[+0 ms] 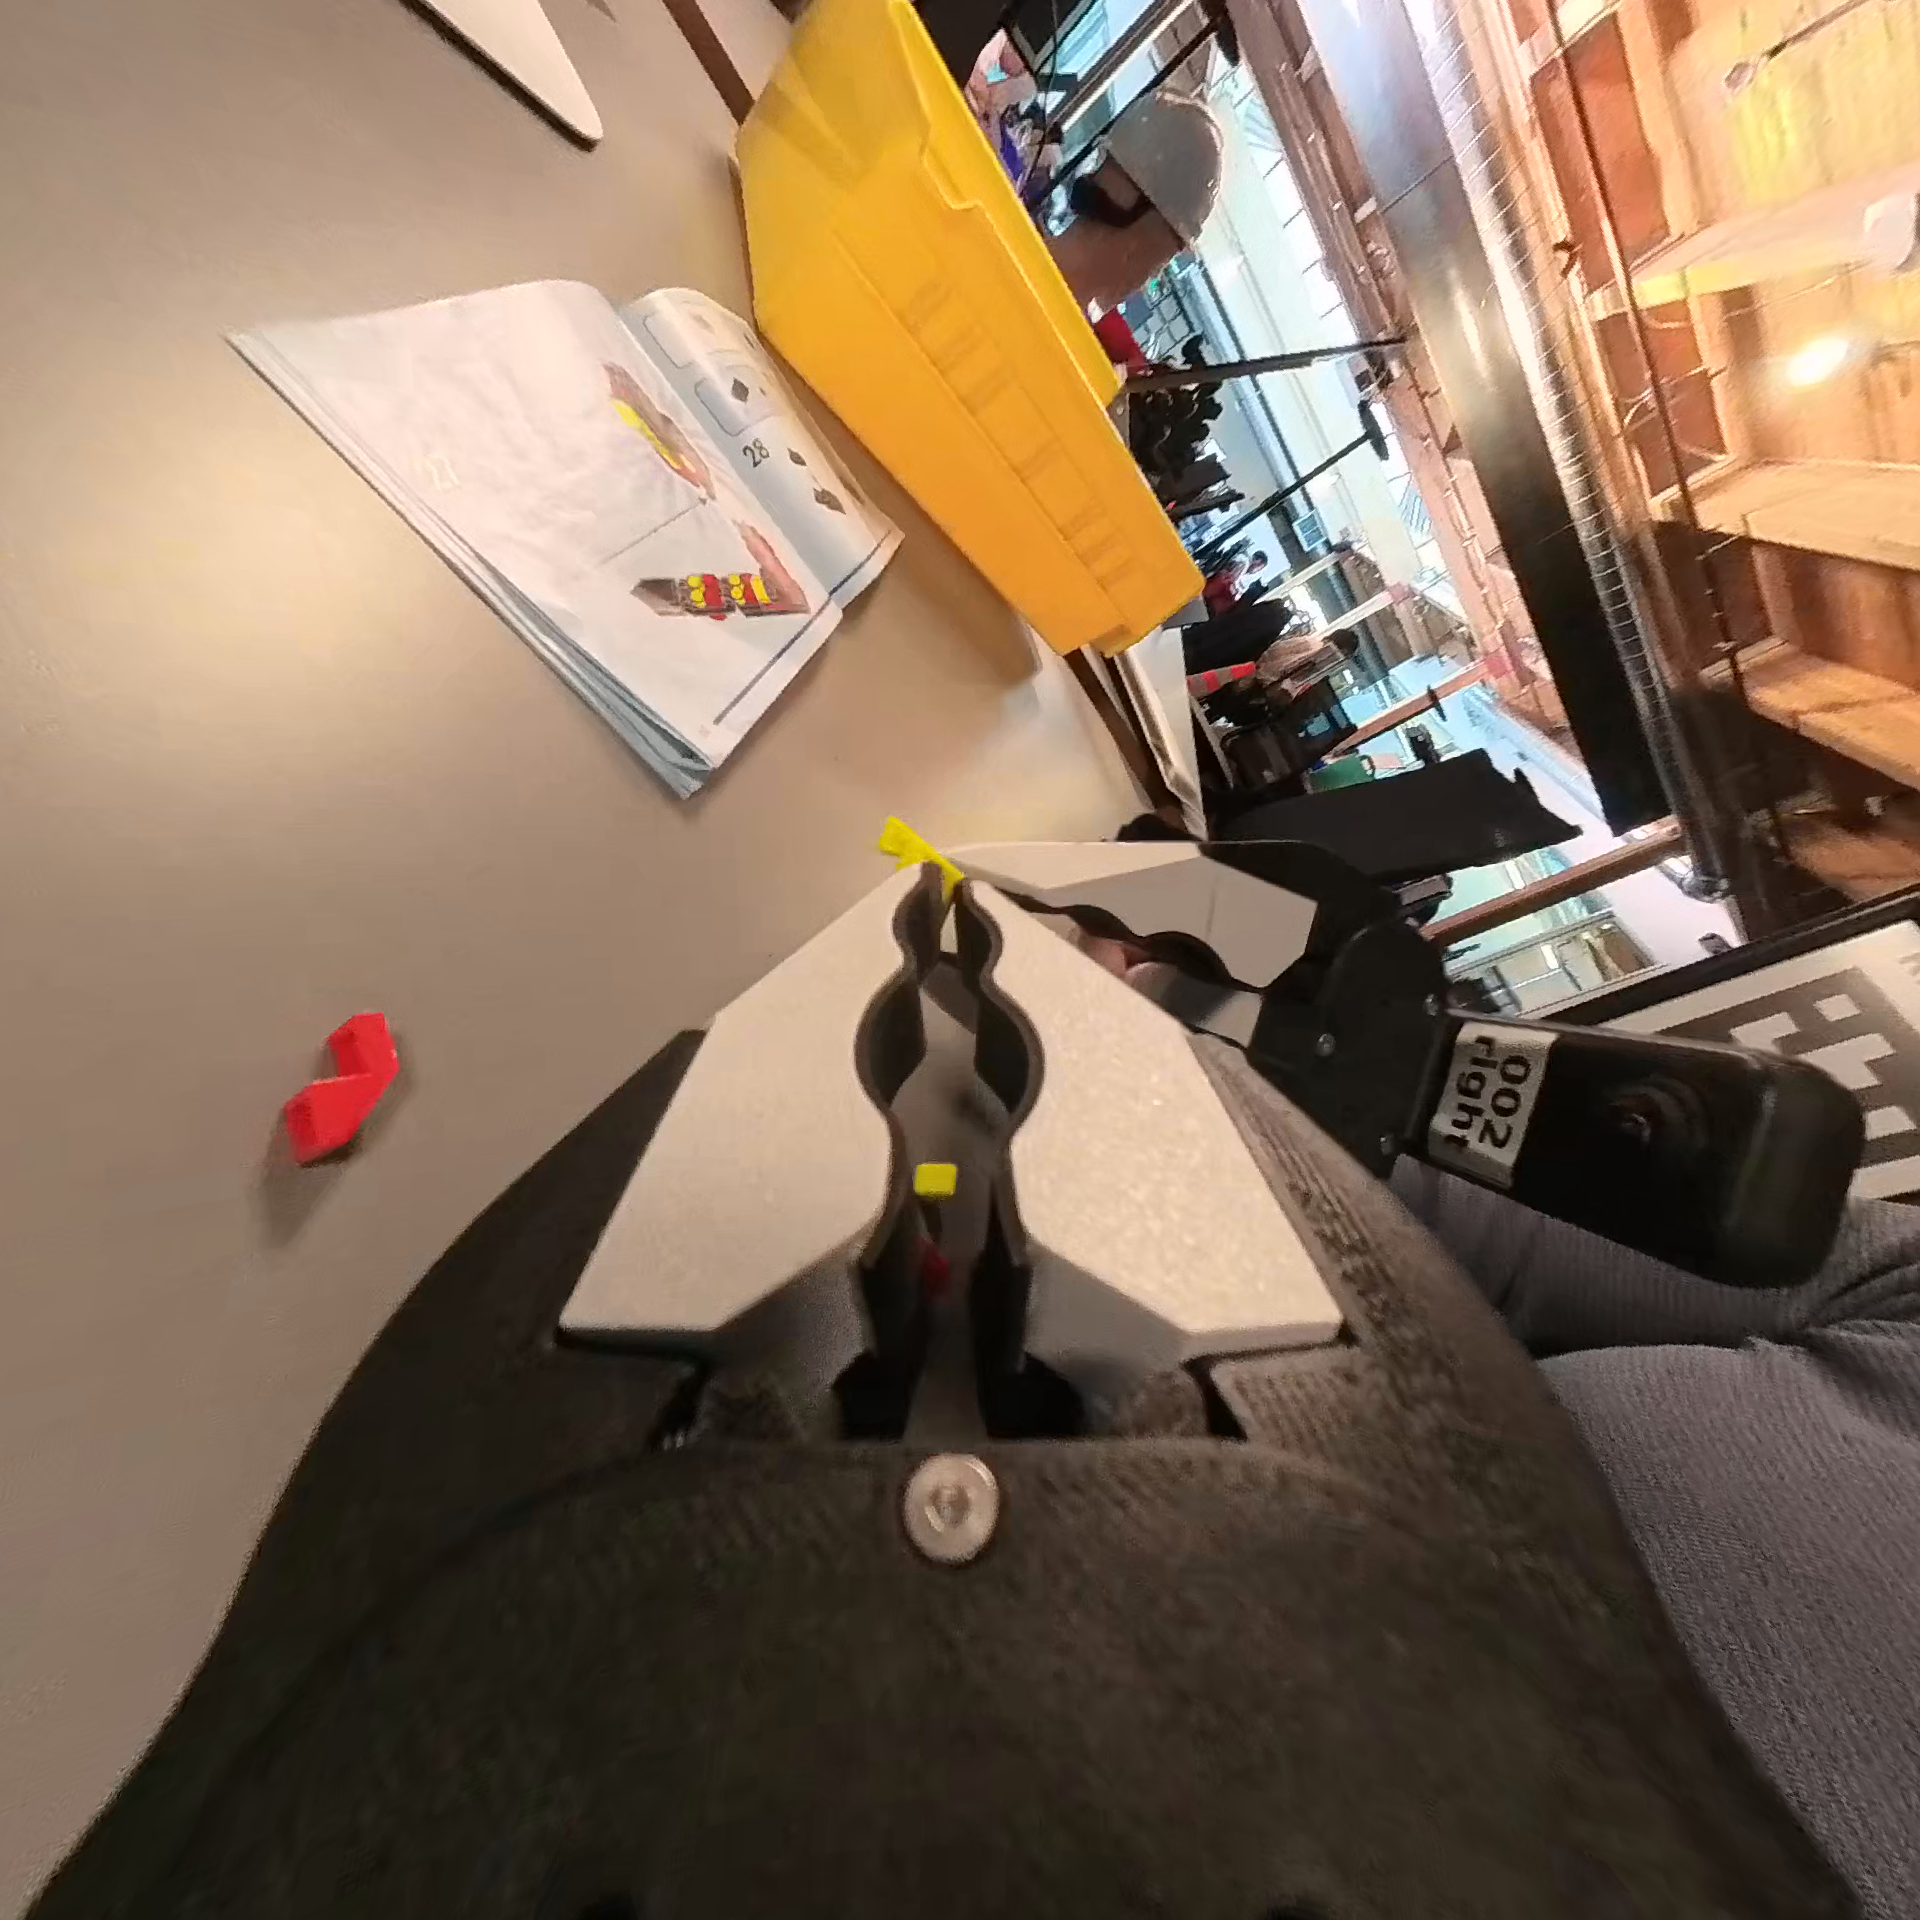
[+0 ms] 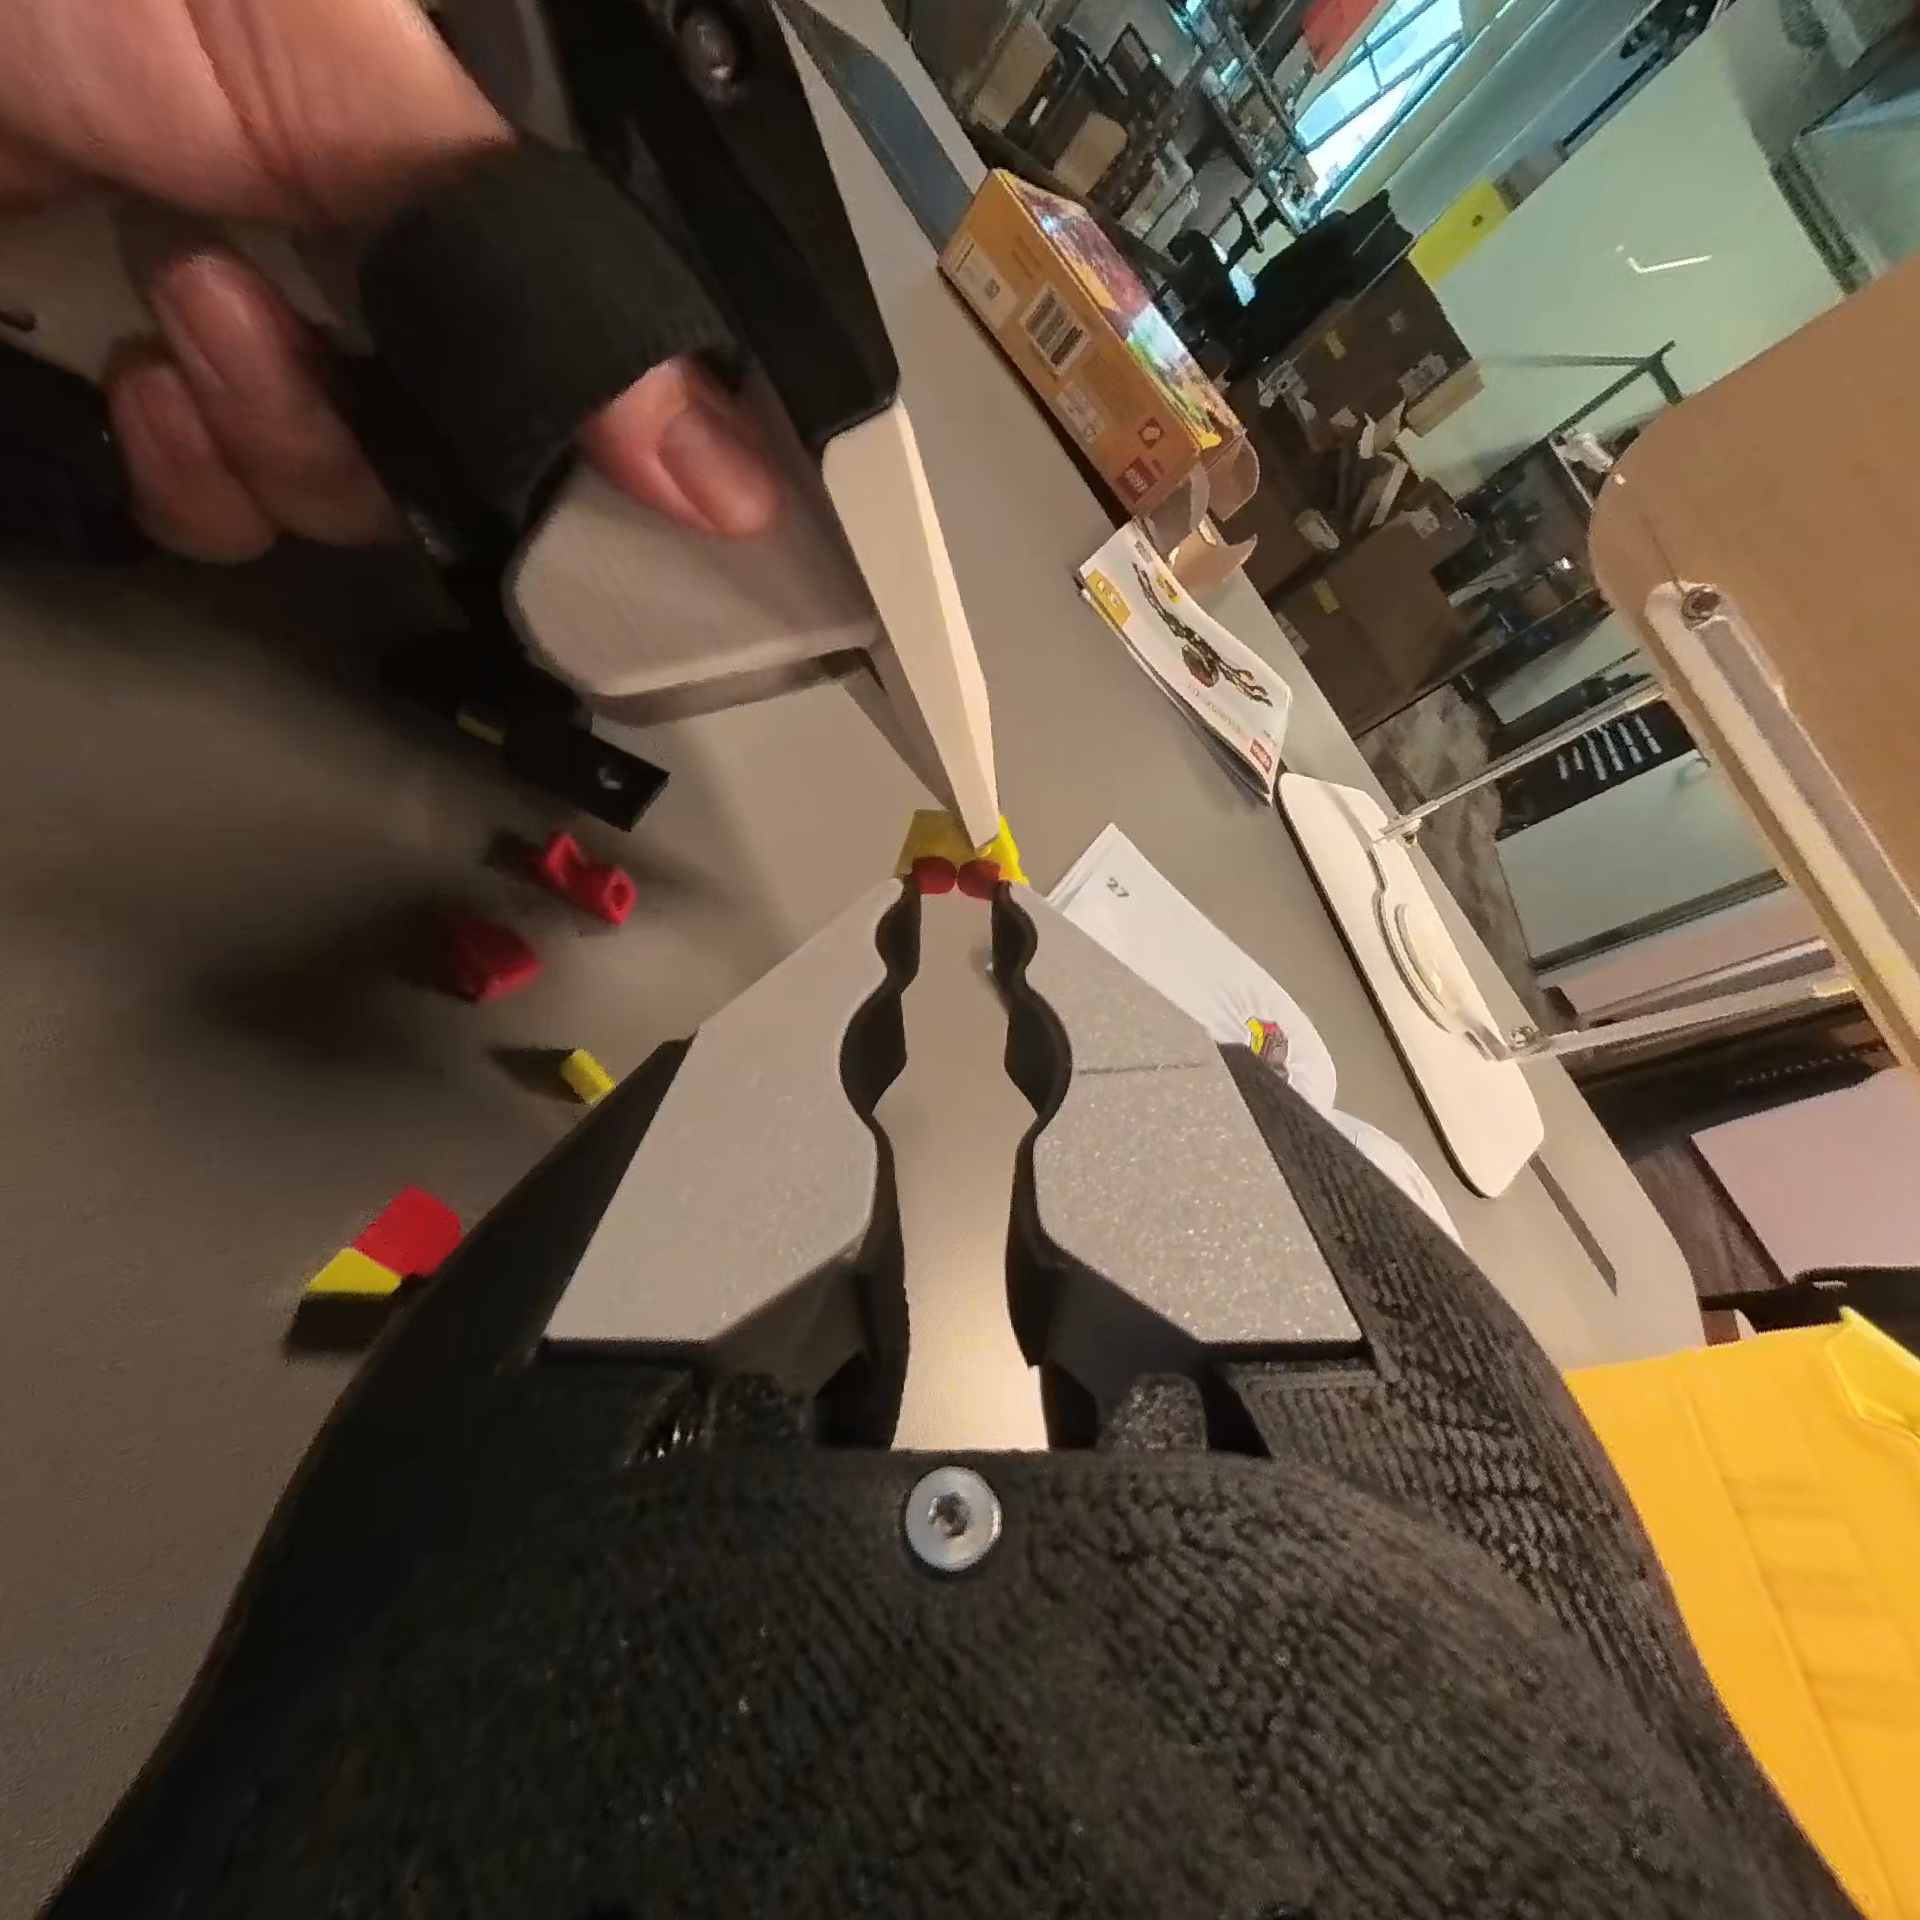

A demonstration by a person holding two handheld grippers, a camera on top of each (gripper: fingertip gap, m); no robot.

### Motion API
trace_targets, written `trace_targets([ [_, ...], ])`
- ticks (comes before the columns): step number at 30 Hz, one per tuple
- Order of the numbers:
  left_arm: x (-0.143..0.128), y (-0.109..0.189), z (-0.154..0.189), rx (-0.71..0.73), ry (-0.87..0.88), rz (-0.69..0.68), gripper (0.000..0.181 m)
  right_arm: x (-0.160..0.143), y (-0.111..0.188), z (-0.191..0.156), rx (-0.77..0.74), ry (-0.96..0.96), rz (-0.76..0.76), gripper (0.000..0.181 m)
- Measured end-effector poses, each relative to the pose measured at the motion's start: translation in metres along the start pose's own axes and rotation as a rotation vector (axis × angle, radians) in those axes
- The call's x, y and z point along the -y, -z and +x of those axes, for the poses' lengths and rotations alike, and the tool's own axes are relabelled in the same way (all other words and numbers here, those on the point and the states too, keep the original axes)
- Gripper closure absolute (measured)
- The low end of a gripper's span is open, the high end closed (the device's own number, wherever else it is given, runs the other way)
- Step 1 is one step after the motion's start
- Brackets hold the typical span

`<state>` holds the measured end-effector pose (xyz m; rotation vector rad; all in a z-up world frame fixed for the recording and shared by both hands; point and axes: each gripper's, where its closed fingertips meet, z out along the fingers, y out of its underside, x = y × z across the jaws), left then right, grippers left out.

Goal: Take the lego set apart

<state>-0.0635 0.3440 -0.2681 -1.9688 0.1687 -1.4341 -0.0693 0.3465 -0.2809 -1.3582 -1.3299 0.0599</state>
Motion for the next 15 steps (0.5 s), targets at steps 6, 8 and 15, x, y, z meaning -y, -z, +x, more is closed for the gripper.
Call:
trace_targets([
  [6,0.005,0.004,0.002,-0.030,0.024,0.028,0.181,0.006,0.005,0.000,0.028,-0.024,0.076,0.181],
  [8,0.004,0.004,0.005,-0.064,0.037,0.017,0.181,0.007,0.007,0.003,0.026,-0.047,0.097,0.170],
  [15,-0.005,0.007,0.015,-0.221,0.196,-0.078,0.181,0.003,0.013,0.005,-0.052,0.323,0.123,0.142],
])
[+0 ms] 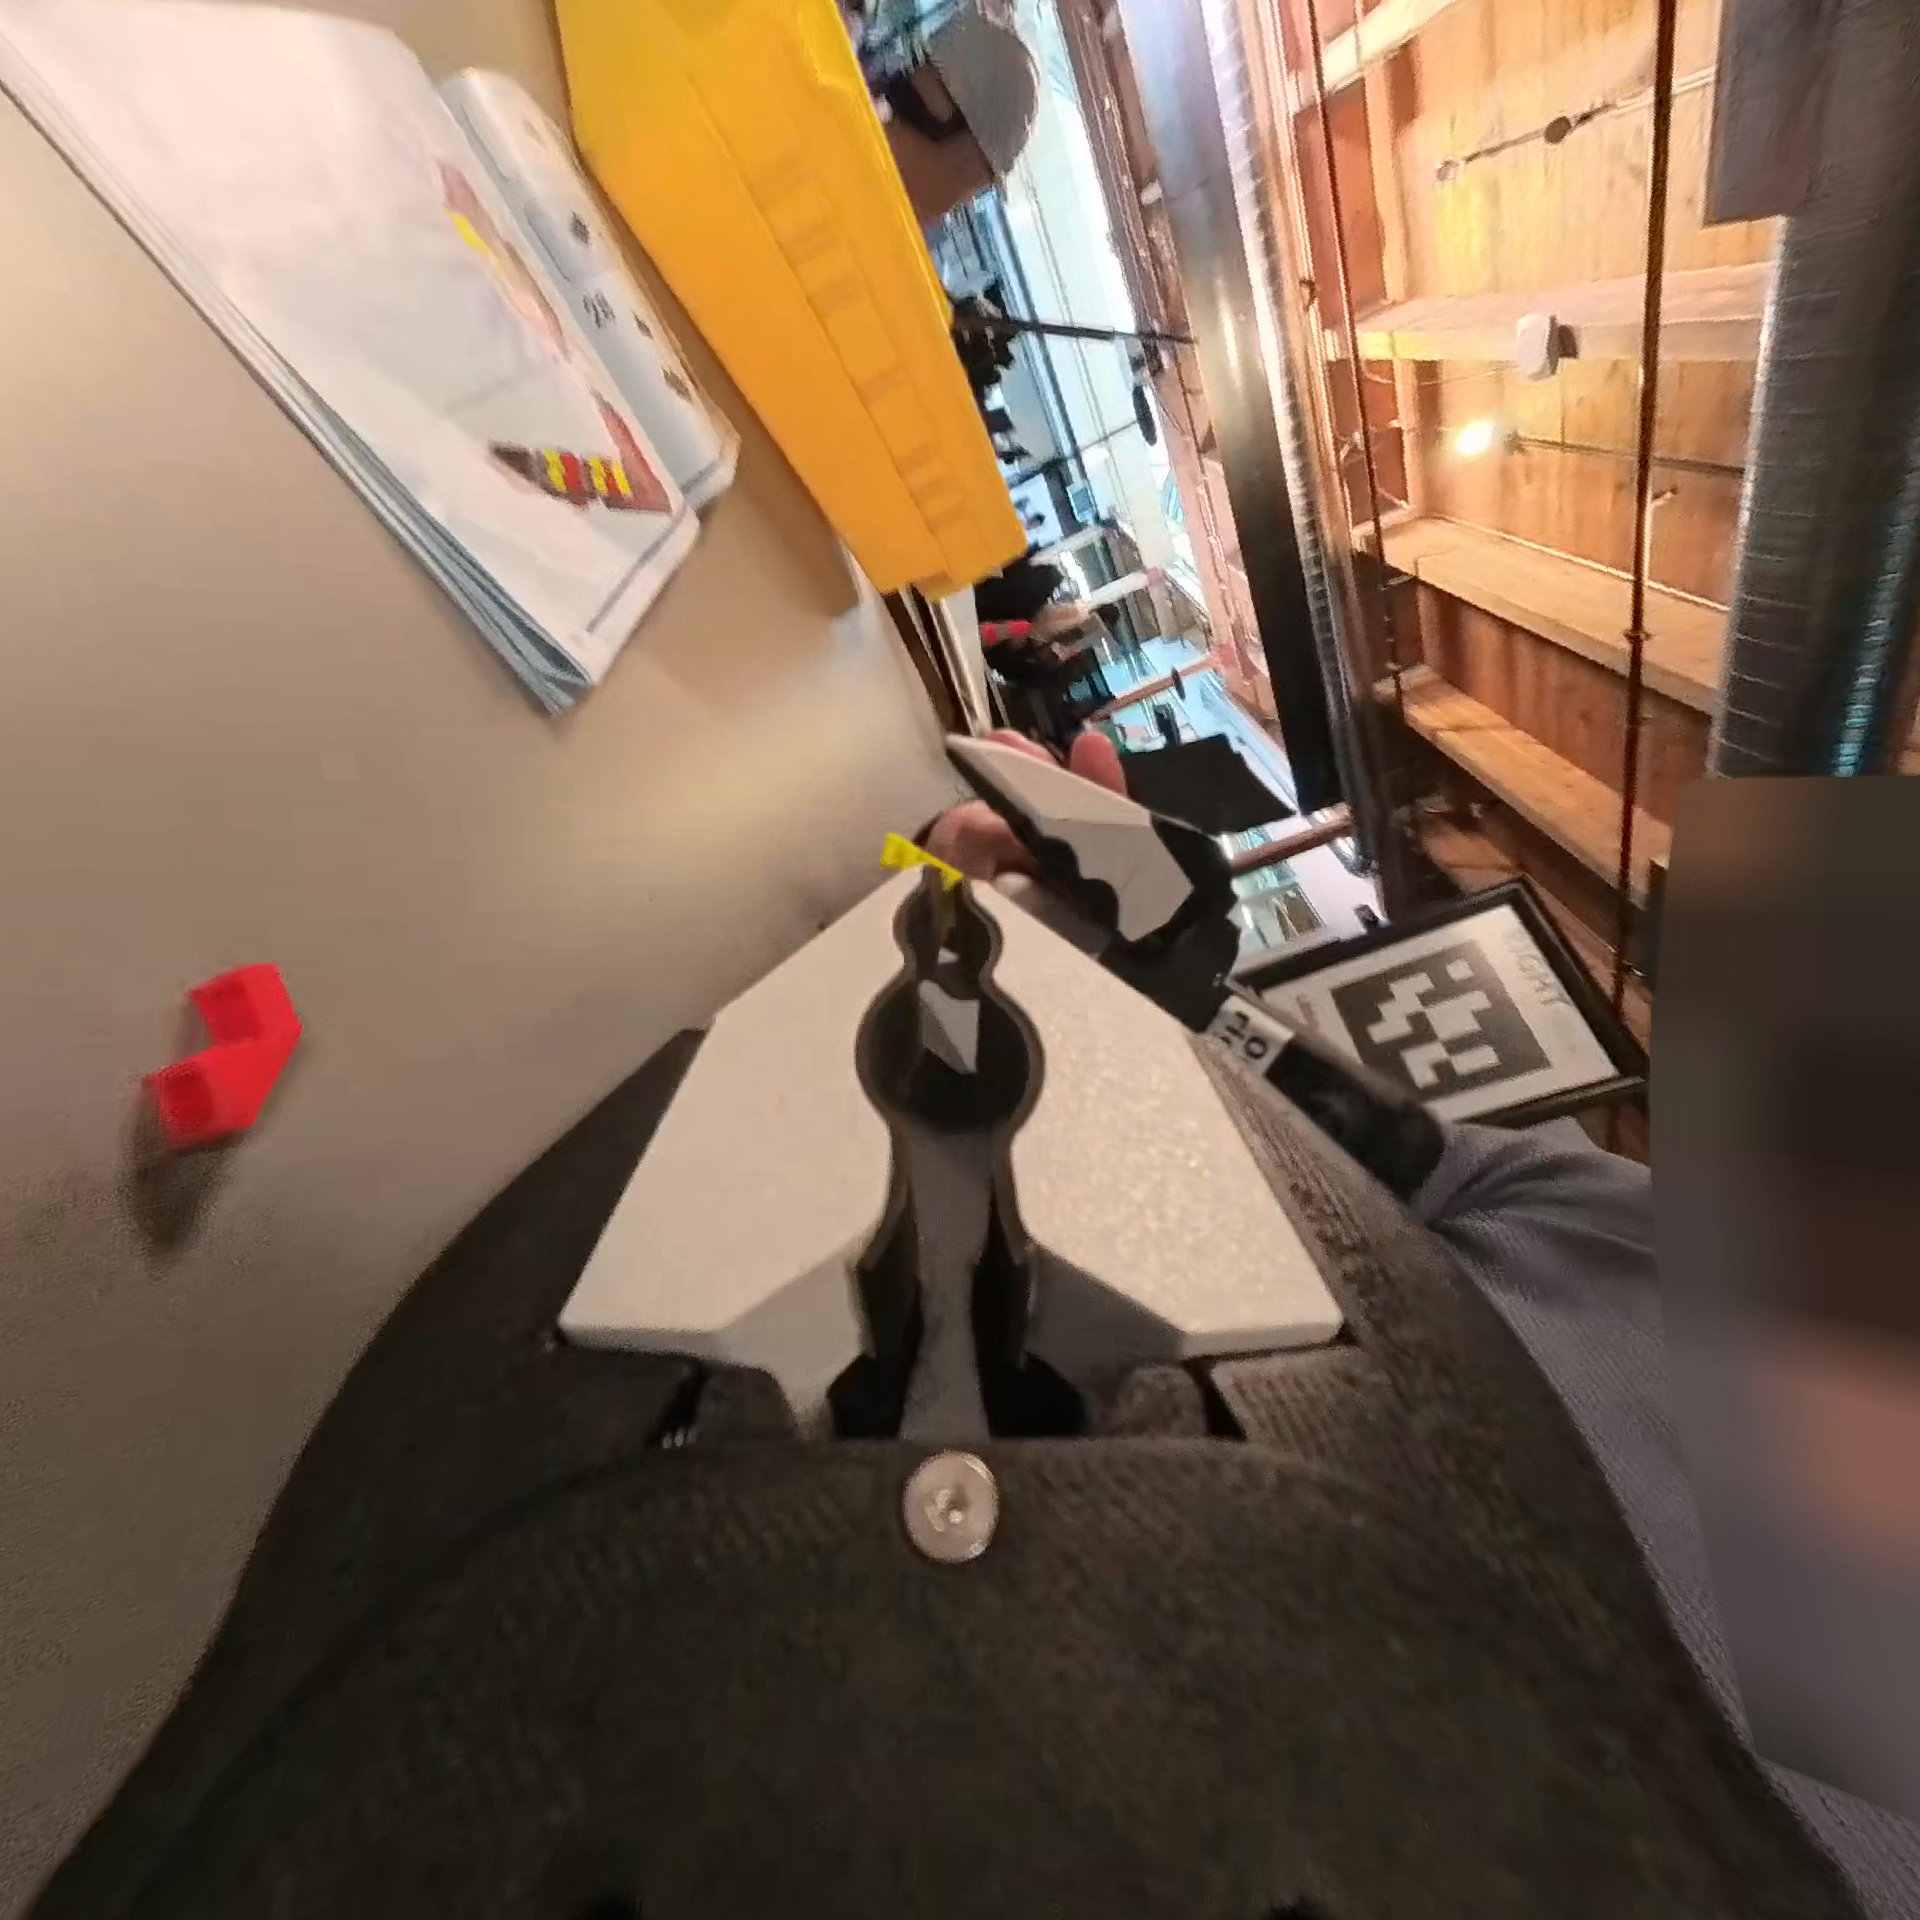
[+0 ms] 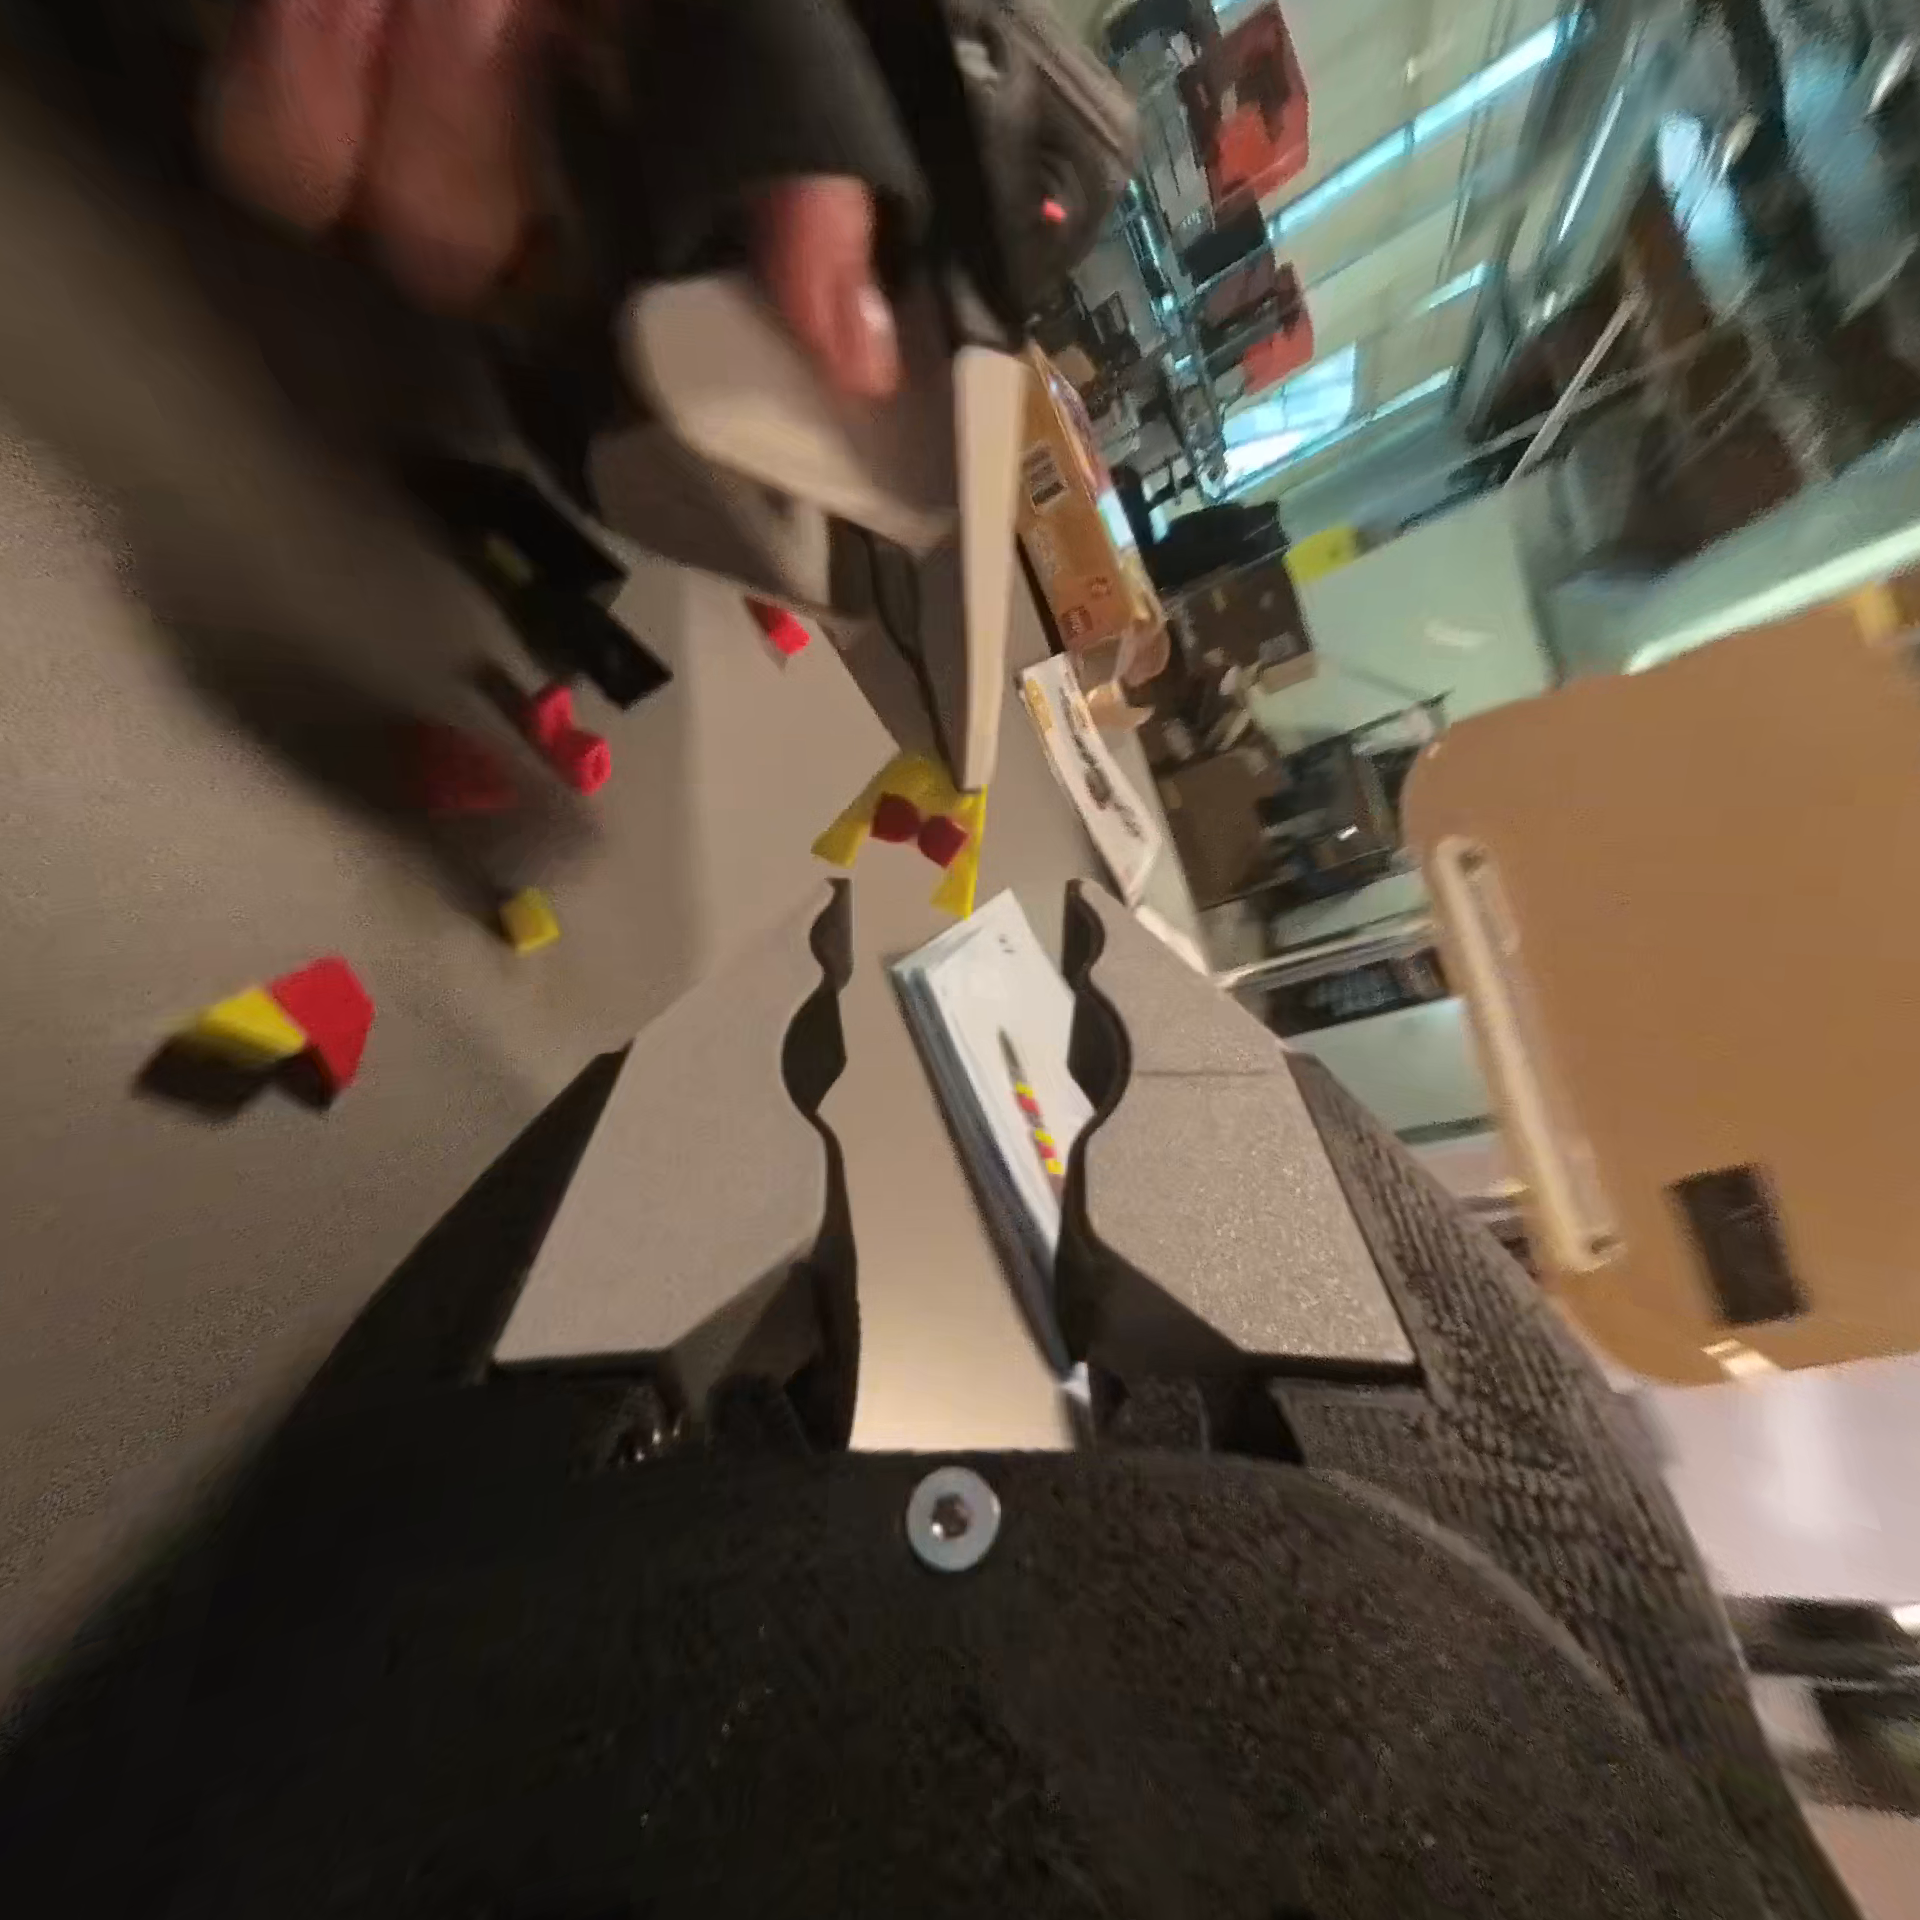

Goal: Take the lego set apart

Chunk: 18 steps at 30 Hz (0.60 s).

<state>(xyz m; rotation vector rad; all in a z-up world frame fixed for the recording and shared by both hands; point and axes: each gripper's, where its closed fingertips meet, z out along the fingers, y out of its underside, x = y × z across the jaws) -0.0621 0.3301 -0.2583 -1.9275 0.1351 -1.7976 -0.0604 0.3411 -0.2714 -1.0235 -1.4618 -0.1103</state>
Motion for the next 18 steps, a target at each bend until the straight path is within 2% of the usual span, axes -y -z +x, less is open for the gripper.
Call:
trace_targets([
  [3,-0.016,-0.007,-0.001,0.009,-0.002,-0.108,0.181,0.003,0.002,-0.009,-0.025,0.240,-0.006,0.160],
  [5,-0.017,-0.008,-0.004,0.044,-0.038,-0.115,0.181,0.000,0.001,-0.013,-0.013,0.265,-0.047,0.168],
  [8,-0.008,-0.008,0.002,0.058,-0.166,-0.038,0.179,0.001,-0.001,-0.006,0.005,0.048,-0.059,0.171],
  [11,-0.008,-0.009,0.007,0.105,-0.323,-0.033,0.159,-0.004,-0.004,-0.005,0.024,-0.131,-0.091,0.172],
  [14,-0.010,-0.009,0.003,0.201,-0.480,-0.069,0.155,-0.007,-0.006,-0.006,0.022,-0.157,-0.115,0.172],
  [18,-0.018,-0.006,-0.008,0.296,-0.571,-0.124,0.152,-0.015,-0.006,0.000,-0.004,-0.213,-0.147,0.172],
])
